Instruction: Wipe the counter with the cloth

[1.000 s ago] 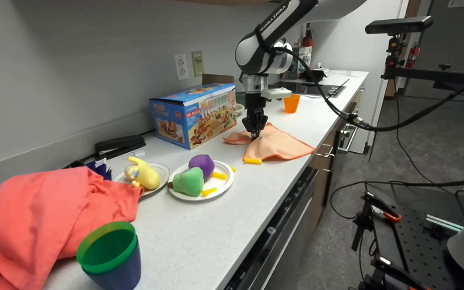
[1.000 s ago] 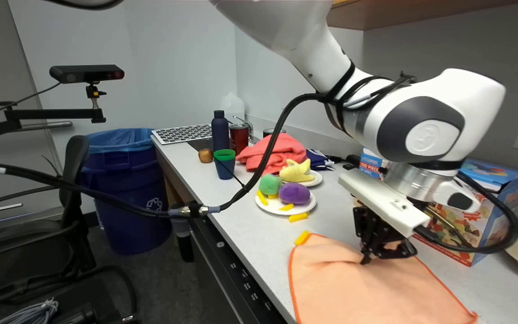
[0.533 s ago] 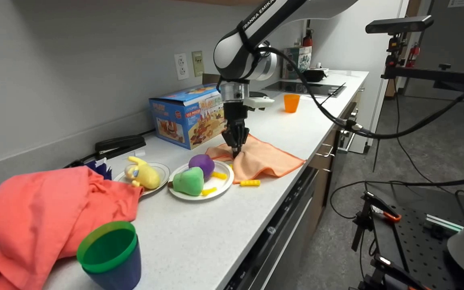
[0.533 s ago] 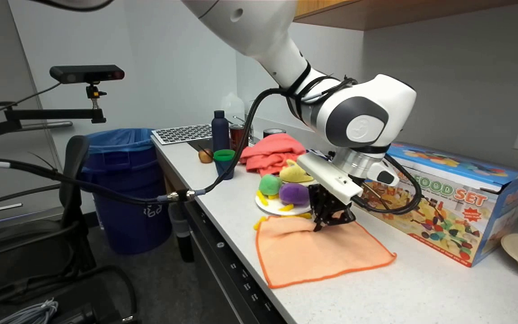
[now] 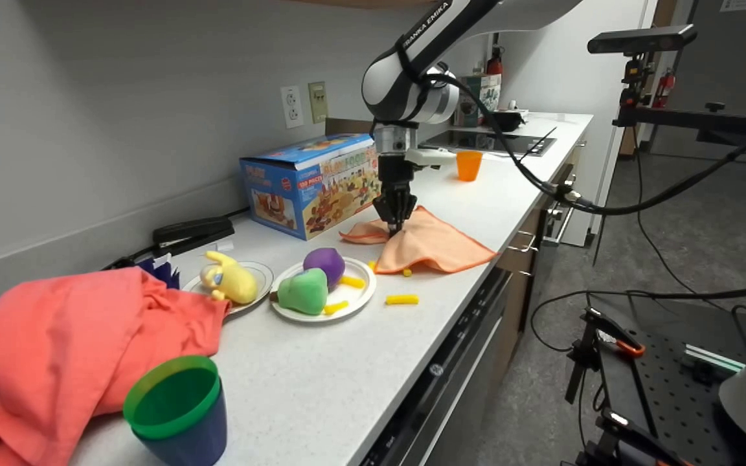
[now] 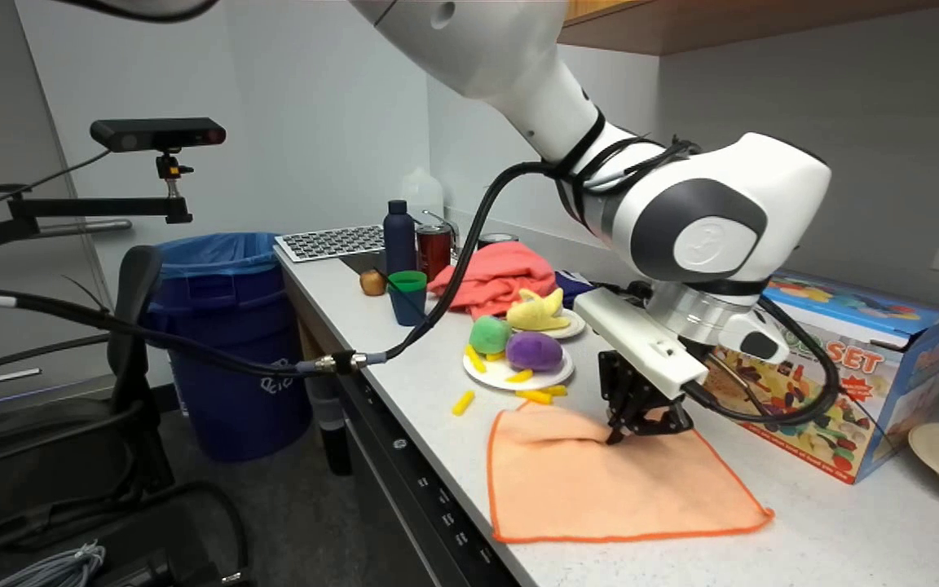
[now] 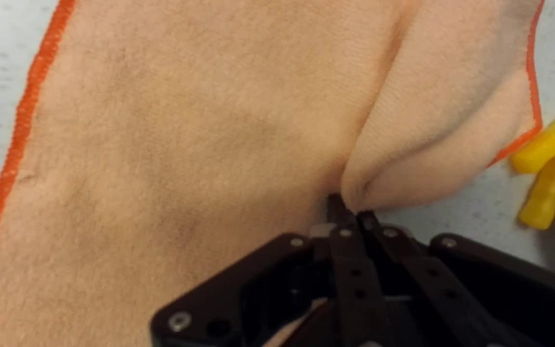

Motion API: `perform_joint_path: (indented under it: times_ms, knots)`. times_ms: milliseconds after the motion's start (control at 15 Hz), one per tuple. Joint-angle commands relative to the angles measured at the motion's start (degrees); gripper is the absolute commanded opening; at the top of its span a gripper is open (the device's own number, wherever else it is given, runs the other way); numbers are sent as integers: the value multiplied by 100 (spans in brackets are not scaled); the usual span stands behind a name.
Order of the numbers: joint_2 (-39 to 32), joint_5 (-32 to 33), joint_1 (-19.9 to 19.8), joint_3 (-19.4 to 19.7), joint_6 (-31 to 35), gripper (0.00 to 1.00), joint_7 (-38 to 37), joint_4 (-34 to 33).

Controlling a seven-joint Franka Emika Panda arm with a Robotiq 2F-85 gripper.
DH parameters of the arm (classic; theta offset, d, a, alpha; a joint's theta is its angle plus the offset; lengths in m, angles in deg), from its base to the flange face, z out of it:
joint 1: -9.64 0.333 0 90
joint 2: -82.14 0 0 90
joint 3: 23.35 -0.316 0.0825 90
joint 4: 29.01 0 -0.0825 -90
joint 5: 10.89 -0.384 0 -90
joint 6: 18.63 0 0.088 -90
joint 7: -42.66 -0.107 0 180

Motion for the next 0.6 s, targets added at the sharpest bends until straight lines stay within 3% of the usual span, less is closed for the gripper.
perform_joint_path:
  times_ms: [0, 533]
  knots:
    - [-203, -64, -304, 320, 252, 1, -101, -65]
    - [-372, -369, -1018, 807, 643, 1, -646, -289]
